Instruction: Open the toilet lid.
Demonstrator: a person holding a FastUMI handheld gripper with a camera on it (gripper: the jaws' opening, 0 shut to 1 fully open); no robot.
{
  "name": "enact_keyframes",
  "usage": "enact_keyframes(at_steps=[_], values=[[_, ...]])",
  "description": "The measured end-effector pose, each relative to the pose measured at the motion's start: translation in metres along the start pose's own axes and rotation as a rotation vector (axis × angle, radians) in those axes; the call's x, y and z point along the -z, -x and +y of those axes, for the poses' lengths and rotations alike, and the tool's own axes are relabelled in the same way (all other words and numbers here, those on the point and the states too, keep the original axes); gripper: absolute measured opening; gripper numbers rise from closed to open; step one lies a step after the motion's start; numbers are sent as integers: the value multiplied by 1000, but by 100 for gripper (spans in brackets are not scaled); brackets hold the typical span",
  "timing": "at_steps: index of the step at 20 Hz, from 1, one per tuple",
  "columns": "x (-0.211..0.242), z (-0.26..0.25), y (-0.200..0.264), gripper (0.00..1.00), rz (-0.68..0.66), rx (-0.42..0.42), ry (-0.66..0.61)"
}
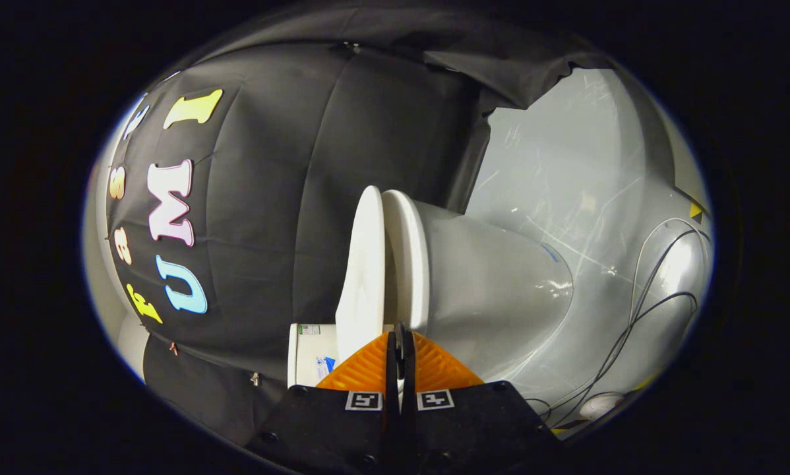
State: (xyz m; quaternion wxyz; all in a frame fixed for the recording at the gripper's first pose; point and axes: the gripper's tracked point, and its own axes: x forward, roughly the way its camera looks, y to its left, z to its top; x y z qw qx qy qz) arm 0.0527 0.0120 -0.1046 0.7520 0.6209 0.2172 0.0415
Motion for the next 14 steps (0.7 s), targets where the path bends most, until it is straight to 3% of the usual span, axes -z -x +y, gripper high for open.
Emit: enact_keyframes(at_steps=[3, 14], values=[[0, 8, 1, 5, -14, 37, 15], [5, 80, 21, 5, -34, 49, 204]])
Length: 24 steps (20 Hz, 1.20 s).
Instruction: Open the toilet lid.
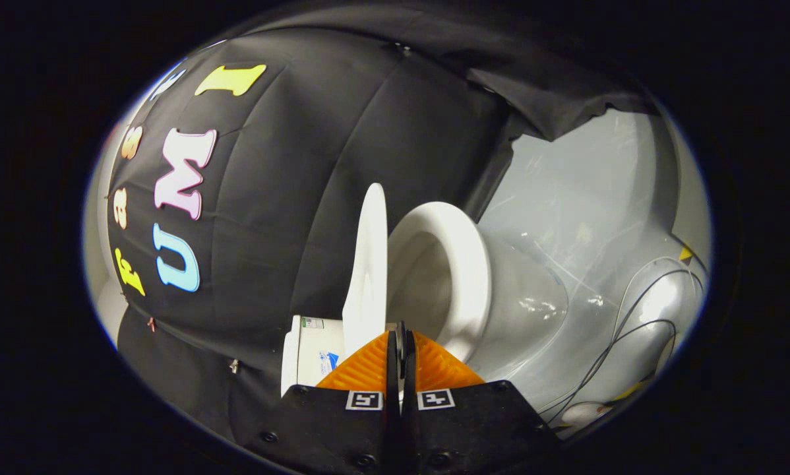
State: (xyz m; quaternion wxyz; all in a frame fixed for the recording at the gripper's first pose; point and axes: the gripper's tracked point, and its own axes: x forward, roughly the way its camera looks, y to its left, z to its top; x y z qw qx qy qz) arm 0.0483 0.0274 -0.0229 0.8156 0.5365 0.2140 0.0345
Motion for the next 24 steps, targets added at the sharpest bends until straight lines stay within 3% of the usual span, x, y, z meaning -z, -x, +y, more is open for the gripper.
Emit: enact_keyframes(at_steps=[8, 14, 24], values=[[5, 102, 20, 5, -49, -19, 189], [24, 165, 30, 5, -127, 51, 432], [62, 238, 35, 5, -197, 97, 649]])
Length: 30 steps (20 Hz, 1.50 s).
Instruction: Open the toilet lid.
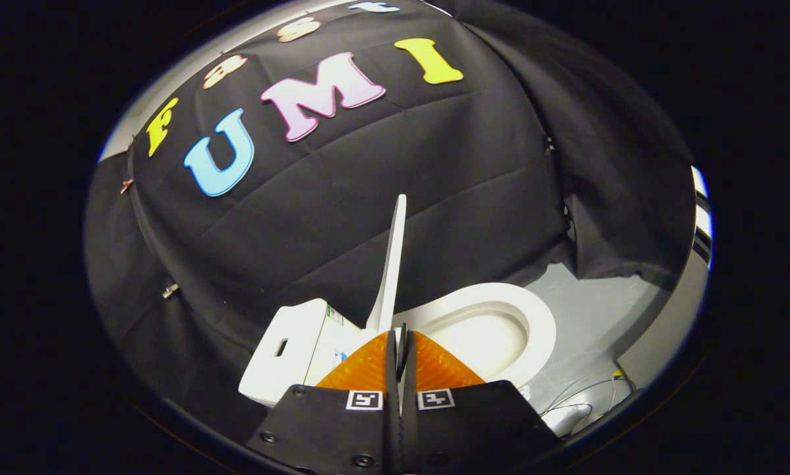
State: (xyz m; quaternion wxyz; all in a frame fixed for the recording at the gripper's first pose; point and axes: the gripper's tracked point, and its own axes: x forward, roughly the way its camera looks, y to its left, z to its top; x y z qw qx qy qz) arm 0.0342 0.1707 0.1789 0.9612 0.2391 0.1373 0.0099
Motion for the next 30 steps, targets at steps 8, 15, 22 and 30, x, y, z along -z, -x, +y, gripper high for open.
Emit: enact_keyframes(at_steps=[8, 15, 22, 30], values=[[2, 81, 13, 5, -88, 90, 219], [21, 144, 14, 5, -112, 107, 291], [47, 204, 18, 5, -136, 132, 415], [81, 260, 16, 5, -131, 79, 468]])
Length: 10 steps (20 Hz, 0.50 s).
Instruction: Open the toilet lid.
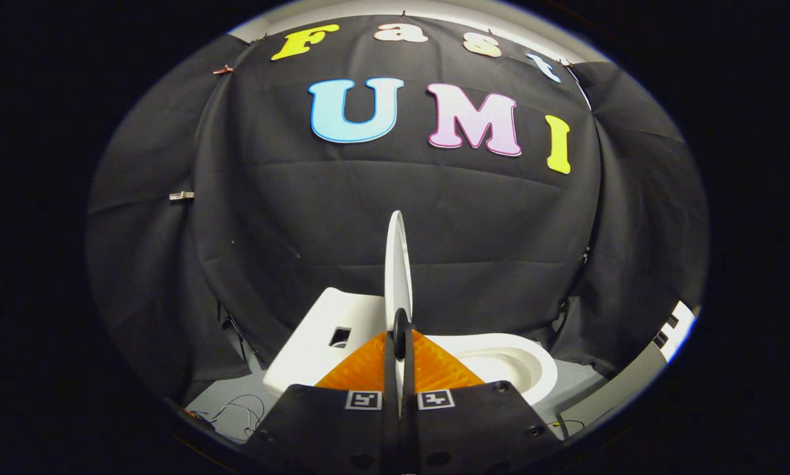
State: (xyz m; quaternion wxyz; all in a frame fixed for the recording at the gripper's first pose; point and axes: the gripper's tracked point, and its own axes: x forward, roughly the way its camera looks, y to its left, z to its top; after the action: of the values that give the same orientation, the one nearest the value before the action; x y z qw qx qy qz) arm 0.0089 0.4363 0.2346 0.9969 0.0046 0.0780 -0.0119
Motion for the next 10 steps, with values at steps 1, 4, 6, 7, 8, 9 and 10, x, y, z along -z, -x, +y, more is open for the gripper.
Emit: enact_keyframes(at_steps=[1, 4, 6, 7, 8, 9, 10], values=[[0, 5, 1, 5, -3, 4, 15], [4, 27, 4, 7, -1, -29, 32], [5, 43, 7, 7, -10, -45, 55], [7, 51, 7, 7, -8, -61, 62], [7, 54, 8, 7, -11, -67, 67], [8, 53, 8, 8, -9, -67, 71], [8, 50, 8, 8, -15, -56, 70]])
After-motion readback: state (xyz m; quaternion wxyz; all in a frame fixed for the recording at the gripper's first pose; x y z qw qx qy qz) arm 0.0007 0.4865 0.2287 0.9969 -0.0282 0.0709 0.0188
